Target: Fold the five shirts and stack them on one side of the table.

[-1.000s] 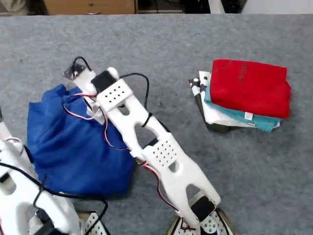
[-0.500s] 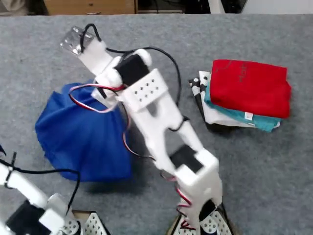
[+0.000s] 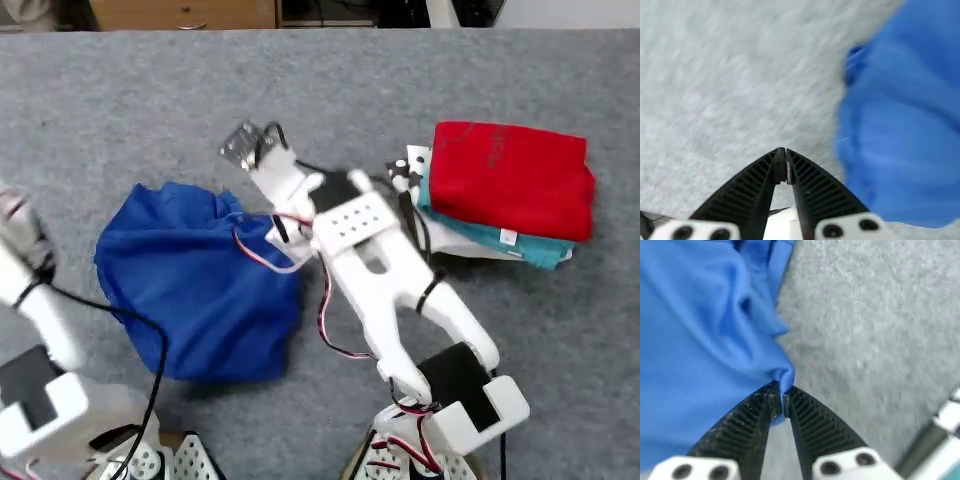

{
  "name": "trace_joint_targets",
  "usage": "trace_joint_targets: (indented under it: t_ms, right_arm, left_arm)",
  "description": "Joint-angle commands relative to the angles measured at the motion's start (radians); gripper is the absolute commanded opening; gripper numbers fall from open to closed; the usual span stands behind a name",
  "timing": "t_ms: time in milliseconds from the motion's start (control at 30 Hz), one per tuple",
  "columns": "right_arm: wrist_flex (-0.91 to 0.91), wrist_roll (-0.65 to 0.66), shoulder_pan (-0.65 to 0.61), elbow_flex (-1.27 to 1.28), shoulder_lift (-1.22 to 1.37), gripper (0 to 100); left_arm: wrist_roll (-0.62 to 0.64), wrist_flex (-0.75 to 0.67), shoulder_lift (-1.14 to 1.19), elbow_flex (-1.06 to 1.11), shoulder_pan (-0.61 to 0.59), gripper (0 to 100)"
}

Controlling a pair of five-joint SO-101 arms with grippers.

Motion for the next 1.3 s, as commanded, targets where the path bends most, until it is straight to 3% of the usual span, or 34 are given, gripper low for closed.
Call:
trace_joint_targets:
  t_ms: [0,167,300,533,733,900,1000,1100,1267]
  right_arm:
    - [-0.374,-0.049,0.021,0.148,-0.030,0.2]
    - [-0.451,-0.227,0.021,0.163,-0.021,0.3]
    - [-0.457,-0.245,0.030,0.173,-0.001,0.3]
    - [-0.456,-0.252,0.044,0.091,0.094,0.3]
    - [-0.456,-0.249,0.042,0.082,0.111,0.3]
    - [-0.457,-0.262,0.042,0.082,0.119,0.6]
    - [-0.453,-0.339,0.038,0.082,0.119,11.1]
    - [-0.448,-0.405,0.036,0.093,0.111,31.2]
    - [-0.425,-0.382,0.024,0.094,0.068,57.4]
  left_arm:
    - [0.114,0.011,0.076,-0.127,0.184,2]
    - [0.198,0.011,0.306,-0.304,0.265,7]
    - [0.236,0.012,0.463,-0.359,0.252,15]
    - [0.230,0.012,0.648,-0.364,0.285,2]
    - [0.236,-0.008,0.733,-0.364,0.322,2]
    - [0.236,0.014,0.633,-0.494,0.244,2]
    - [0.236,0.014,0.516,-0.572,0.161,2]
    - [0.236,0.014,0.407,-0.578,0.094,2]
    - [0.236,0.014,0.265,-0.580,-0.068,2]
